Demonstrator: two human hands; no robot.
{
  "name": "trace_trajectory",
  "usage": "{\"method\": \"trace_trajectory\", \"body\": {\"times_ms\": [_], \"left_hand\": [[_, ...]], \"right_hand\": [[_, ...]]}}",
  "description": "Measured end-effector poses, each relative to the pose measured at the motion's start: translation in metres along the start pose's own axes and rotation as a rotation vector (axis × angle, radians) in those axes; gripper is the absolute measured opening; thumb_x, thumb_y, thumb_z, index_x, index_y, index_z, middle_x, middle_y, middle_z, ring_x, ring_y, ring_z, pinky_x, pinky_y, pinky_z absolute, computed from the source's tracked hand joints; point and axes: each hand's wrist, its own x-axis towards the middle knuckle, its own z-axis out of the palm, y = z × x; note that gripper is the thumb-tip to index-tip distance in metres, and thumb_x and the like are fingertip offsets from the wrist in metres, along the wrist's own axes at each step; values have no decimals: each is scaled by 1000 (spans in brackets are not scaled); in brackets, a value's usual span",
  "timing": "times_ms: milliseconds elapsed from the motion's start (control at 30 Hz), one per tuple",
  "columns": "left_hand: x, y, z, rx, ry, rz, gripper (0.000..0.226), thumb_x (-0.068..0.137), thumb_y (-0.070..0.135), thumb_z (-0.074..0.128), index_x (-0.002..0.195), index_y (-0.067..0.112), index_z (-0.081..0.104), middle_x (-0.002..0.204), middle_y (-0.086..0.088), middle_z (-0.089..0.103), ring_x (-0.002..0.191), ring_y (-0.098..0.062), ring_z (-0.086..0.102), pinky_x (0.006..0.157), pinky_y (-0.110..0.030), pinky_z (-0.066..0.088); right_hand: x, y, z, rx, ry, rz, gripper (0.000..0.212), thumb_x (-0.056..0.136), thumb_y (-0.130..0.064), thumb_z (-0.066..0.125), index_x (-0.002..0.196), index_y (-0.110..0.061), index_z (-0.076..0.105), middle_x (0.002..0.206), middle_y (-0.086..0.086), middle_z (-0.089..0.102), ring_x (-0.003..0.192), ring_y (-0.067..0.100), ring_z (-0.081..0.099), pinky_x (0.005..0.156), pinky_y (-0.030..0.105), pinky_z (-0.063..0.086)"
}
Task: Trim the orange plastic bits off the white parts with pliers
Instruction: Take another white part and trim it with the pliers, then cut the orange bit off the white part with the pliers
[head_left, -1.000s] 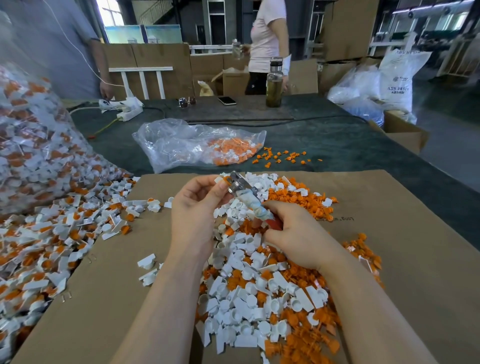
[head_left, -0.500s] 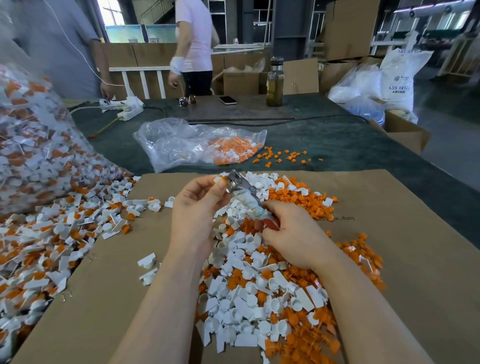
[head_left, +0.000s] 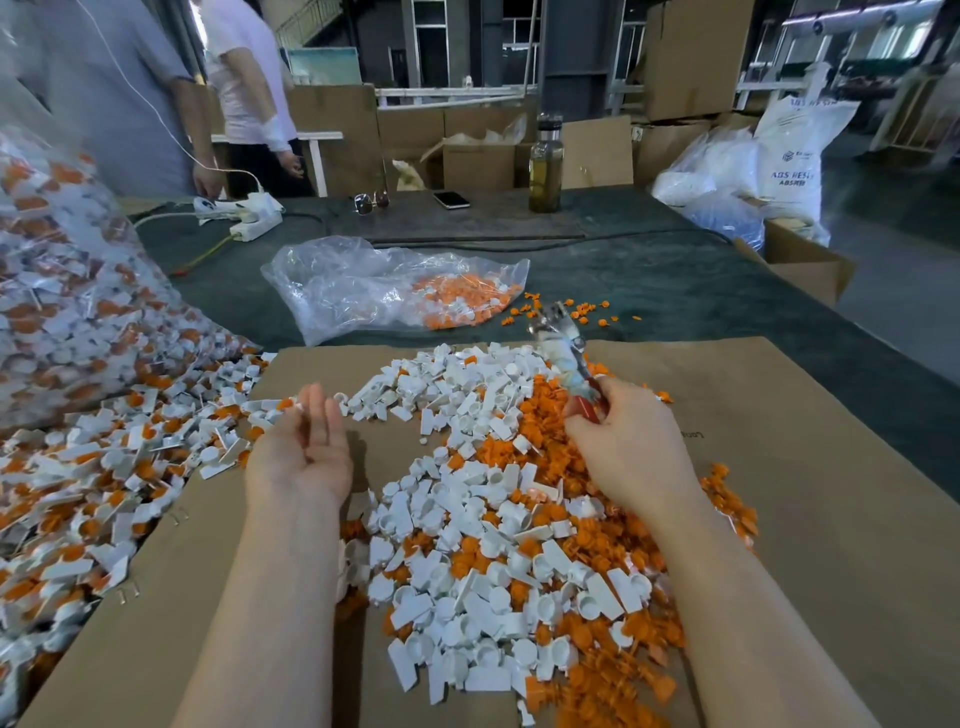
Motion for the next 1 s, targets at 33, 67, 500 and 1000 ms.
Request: {"method": "trace_trajectory", "body": {"times_ms": [33,67,500,1000], "left_hand": [[2,2,-1,-45,4,9,17,103,10,47,115,5,58,96,-8,75,71,-12,75,72,-27,62],[4,3,-1,-89,1,19,20,104,10,46,119,6,58,97,-8,75,71,-12,75,71,-27,62],[5,11,-4,-319,-17,92,34,103,8,47,136,8,54,97,-9,72,86,-14,73,85,-28,59],[-14,-47,-4,1829,-552,592,38,93,2,53,107,34,70,106,11,62,80,-10,66,63,-24,59]], "right_hand": [[1,1,0,-23,2,10,23,92,-29,55,70,-27,48,62,-7,55,54,10,52,46,25,29],[1,3,0,-44,-2,20,24,91,-29,55,69,-27,48,62,-6,55,55,10,53,45,25,30],[2,9,4,-236,-130,71,21,89,-39,58,74,-27,51,70,-6,57,63,11,56,49,25,38],[-2,3,10,-444,-123,39,9,86,-36,60,91,-29,58,76,-10,54,63,9,53,47,24,42]]}}
